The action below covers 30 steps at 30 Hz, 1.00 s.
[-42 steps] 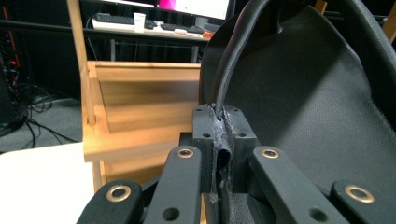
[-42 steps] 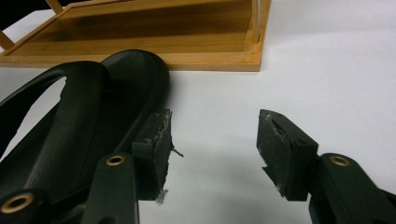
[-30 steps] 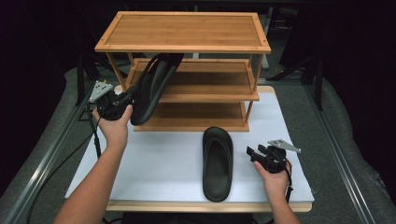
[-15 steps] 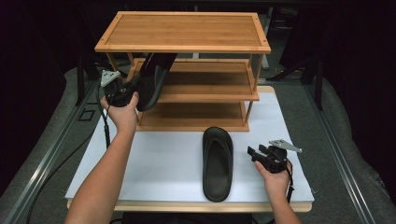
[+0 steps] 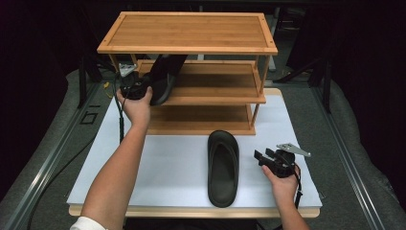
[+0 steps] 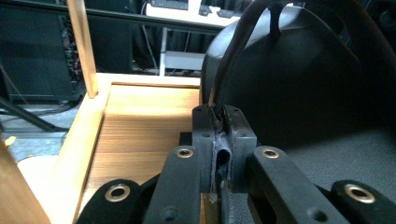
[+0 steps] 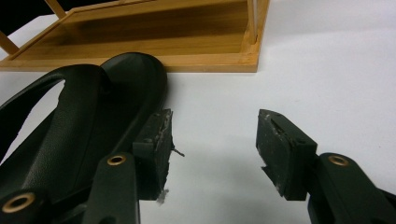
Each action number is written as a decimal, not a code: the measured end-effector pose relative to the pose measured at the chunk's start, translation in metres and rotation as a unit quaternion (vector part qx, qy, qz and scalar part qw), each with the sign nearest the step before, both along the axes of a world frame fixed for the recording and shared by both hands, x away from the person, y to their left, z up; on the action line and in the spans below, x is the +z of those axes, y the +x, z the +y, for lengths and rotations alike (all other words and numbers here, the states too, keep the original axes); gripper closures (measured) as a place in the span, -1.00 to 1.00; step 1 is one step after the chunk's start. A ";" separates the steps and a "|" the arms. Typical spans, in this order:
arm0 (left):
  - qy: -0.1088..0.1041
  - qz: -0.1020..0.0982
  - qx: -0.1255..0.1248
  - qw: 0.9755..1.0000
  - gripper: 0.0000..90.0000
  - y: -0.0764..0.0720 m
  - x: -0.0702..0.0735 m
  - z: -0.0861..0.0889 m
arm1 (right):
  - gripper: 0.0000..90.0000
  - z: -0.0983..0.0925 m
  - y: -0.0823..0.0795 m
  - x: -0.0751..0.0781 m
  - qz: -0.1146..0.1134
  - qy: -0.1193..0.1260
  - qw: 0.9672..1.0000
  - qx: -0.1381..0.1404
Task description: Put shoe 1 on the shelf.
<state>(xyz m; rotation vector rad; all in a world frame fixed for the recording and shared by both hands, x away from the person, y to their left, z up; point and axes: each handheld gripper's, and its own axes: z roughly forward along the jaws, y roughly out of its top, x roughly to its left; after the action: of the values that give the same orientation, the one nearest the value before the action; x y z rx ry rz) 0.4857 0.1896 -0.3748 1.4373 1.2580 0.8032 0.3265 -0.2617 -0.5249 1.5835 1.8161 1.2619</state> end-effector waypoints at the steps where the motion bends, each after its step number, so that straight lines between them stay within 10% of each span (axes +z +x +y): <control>1: 0.001 0.002 0.006 1.000 0.88 0.001 0.000 -0.002 | 0.02 0.000 0.000 0.000 -0.001 0.000 1.000 -0.001; 16: 0.041 0.036 0.055 0.997 0.86 0.017 0.005 -0.024 | 0.02 -0.001 0.000 -0.002 0.000 0.012 1.000 0.000; 30: -0.019 0.019 0.003 1.000 0.53 0.009 0.003 -0.024 | 0.02 0.000 0.001 -0.002 0.007 0.007 1.000 0.006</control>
<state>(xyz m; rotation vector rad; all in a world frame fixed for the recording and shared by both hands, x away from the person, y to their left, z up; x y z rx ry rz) 0.4951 0.1656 -0.3718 1.4241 1.2993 0.7546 0.3271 -0.2616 -0.5265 1.5952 1.8307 1.2756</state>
